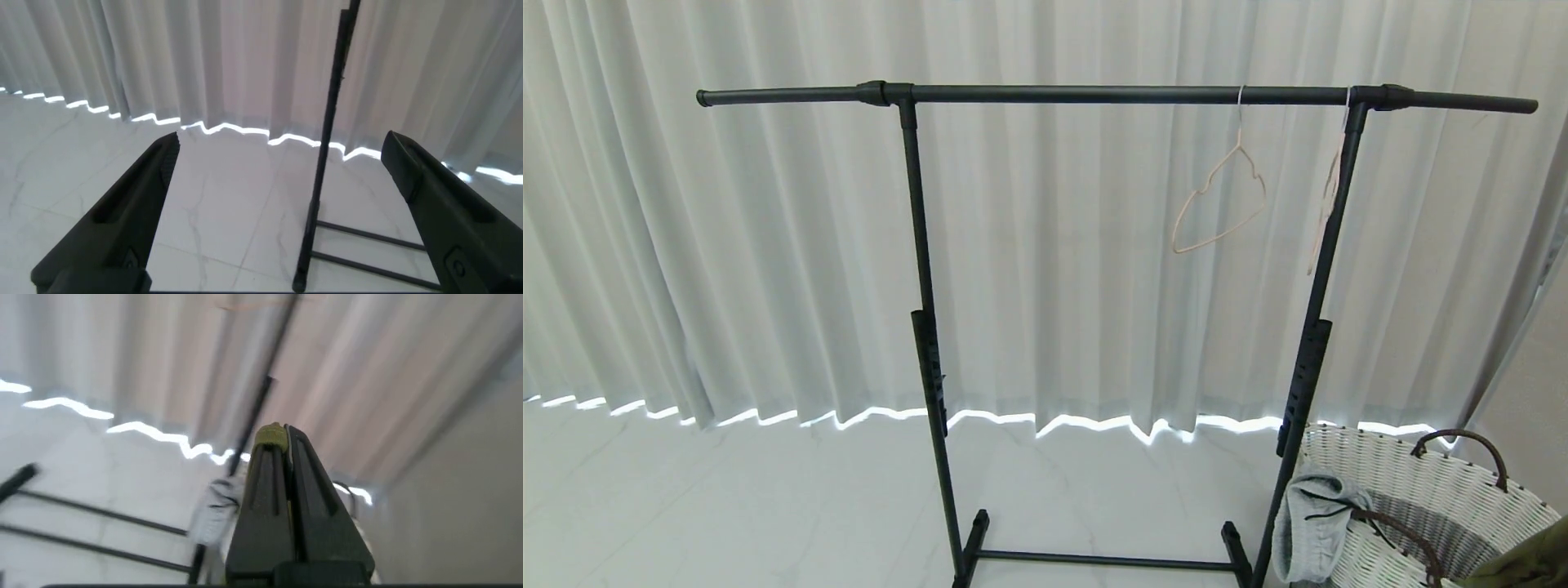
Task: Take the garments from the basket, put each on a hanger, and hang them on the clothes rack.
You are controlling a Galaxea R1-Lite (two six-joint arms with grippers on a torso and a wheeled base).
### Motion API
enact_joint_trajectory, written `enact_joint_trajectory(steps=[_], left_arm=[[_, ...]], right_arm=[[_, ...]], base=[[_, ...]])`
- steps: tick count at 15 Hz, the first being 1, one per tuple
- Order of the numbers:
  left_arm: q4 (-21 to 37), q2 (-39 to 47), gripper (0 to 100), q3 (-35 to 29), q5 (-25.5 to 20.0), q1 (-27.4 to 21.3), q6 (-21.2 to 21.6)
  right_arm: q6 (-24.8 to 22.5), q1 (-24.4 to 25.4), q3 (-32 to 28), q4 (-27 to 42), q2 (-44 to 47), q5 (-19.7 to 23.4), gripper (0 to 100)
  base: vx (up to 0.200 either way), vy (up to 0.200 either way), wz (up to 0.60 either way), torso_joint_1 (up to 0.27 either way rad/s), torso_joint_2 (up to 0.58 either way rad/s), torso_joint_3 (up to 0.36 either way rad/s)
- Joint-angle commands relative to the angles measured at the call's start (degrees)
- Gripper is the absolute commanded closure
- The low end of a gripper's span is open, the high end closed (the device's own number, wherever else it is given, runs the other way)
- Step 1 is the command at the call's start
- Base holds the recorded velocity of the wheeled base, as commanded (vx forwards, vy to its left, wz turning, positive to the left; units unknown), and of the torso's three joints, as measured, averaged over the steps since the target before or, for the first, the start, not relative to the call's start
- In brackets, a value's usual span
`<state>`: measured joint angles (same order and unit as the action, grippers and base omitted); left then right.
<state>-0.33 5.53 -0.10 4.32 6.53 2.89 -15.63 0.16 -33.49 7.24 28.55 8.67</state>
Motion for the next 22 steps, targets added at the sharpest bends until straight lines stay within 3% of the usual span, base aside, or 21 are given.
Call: enact_joint_trajectory(steps=[1,5,10,11,12,14,16,18,19,20,22], left_arm=[[-0.02,0.00,0,0.01,-0.01,0.06,0.01],[-0.11,0.00,0,0.01,-0.18,-0.21,0.80],[-0.73,-0.09,0,0.01,-2.56,-0.29,2.12],[-1.69,0.09,0,-4.12,-6.86,-0.38,1.51],[-1.34,1.41,0,-11.86,-11.87,-0.82,-1.75],[-1.25,8.70,0,-22.58,-17.06,-0.47,-3.42],[-1.34,16.35,0,-26.18,-23.30,-0.73,-3.42],[-1.43,26.28,0,-29.26,-34.20,-0.91,-3.42],[-1.43,28.74,0,-30.31,-37.10,-0.91,-3.42],[-1.43,35.16,0,-33.74,-43.69,-2.32,-3.42],[-1.60,43.16,0,-38.49,-46.15,-8.29,-3.59]], right_arm=[[0.16,2.39,-0.35,-0.03,2.56,1.53,100],[0.95,10.92,-2.28,-0.56,8.80,3.11,100],[5.17,23.84,-9.67,-0.83,18.47,3.02,100],[6.22,25.68,-10.19,-1.97,19.44,3.02,100],[7.63,27.35,-10.28,-3.99,19.97,2.93,100],[10.18,29.72,-11.25,-5.83,21.46,3.02,100],[11.85,30.34,-12.66,-6.27,23.48,3.02,100],[11.94,30.43,-14.24,-8.91,26.03,3.11,100],[11.94,30.60,-14.76,-9.70,26.56,3.11,100],[11.94,31.75,-16.08,-11.55,27.70,3.11,100],[11.94,32.45,-18.10,-12.16,28.84,3.11,100]], base=[[0.000,0.000,0.00,0.000,0.00,0.000],[0.000,0.000,0.00,0.000,0.00,0.000],[0.000,0.000,0.00,0.000,0.00,0.000],[0.000,0.000,0.00,0.000,0.00,0.000],[0.000,0.000,0.00,0.000,0.00,0.000],[0.000,0.000,0.00,0.000,0.00,0.000],[0.000,0.000,0.00,0.000,0.00,0.000],[0.000,0.000,0.00,0.000,0.00,0.000],[0.000,0.000,0.00,0.000,0.00,0.000],[0.000,0.000,0.00,0.000,0.00,0.000],[0.000,0.000,0.00,0.000,0.00,0.000]])
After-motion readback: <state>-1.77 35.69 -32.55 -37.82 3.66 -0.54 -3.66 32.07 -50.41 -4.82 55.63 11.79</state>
